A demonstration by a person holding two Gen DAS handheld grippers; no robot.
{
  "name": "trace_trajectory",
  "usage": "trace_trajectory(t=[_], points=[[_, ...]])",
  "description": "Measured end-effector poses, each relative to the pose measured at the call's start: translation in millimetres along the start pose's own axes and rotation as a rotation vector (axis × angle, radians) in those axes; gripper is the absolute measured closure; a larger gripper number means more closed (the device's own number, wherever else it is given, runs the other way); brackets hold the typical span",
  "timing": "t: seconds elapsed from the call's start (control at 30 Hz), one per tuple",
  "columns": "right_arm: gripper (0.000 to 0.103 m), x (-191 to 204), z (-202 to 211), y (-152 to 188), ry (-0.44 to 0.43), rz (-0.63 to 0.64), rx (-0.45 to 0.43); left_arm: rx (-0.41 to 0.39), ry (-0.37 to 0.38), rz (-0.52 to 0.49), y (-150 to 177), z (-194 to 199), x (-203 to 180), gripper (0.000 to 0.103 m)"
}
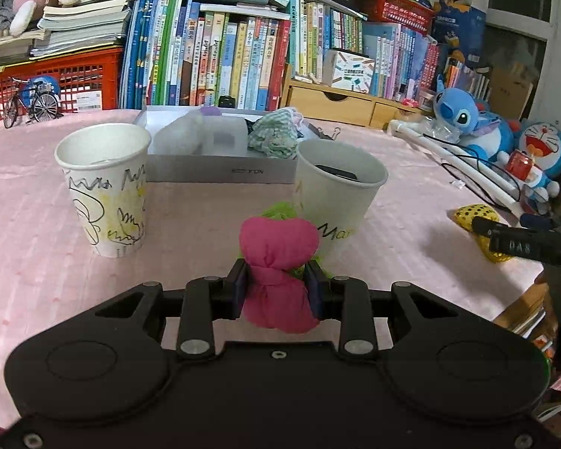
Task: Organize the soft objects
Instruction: 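Grasp the pink-and-green fabric bow with the left tool while the right tool grasps the gold sequined bow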
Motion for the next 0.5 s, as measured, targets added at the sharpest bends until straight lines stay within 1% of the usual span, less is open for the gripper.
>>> trace_trajectory(t=[0.1, 0.23, 0.3, 0.33, 0.37, 0.4, 0.43, 0.47, 0.5], points=[[0.0, -22, -22, 6, 0.052, -0.056, 0.05, -0.001, -0.014, 0.0, -2, 0, 2, 0.072], [0.0, -31, -44, 17, 0.069, -0.087, 0.115, -0.004, -0.04, -0.008, -3, -1, 5, 0.072], [0.009, -29, -46, 22, 0.048, -0.113, 0.138, -0.002, -0.048, -0.003, -3, -3, 8, 0.072], [0.018, -27, -45, 23, 0.047, -0.116, 0.137, -0.002, -0.051, 0.0, -2, -3, 8, 0.072], [0.033, -23, -42, 23, 0.052, -0.108, 0.131, -0.002, -0.055, 0.003, -2, -4, 9, 0.072], [0.037, -20, -39, 23, 0.059, -0.099, 0.127, -0.002, -0.057, 0.005, -2, -4, 10, 0.072], [0.038, -17, -36, 22, 0.058, -0.094, 0.123, -0.003, -0.06, 0.006, -3, -5, 11, 0.072], [0.041, -13, -32, 22, 0.037, -0.098, 0.117, -0.004, -0.063, 0.008, -3, -6, 11, 0.072], [0.041, -9, -29, 20, 0.01, -0.103, 0.113, -0.004, -0.065, 0.009, -3, -6, 12, 0.072]])
Point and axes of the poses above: each gripper's, at about its wrist camera, not at the fingertips, and z roughly against the way its jaws point, x to its left, y to its underside, the point moved 5 cm from there along -z, roughly the way its jaws point, and after that the axes turned 4 degrees about -y, right-handed, at the moved point
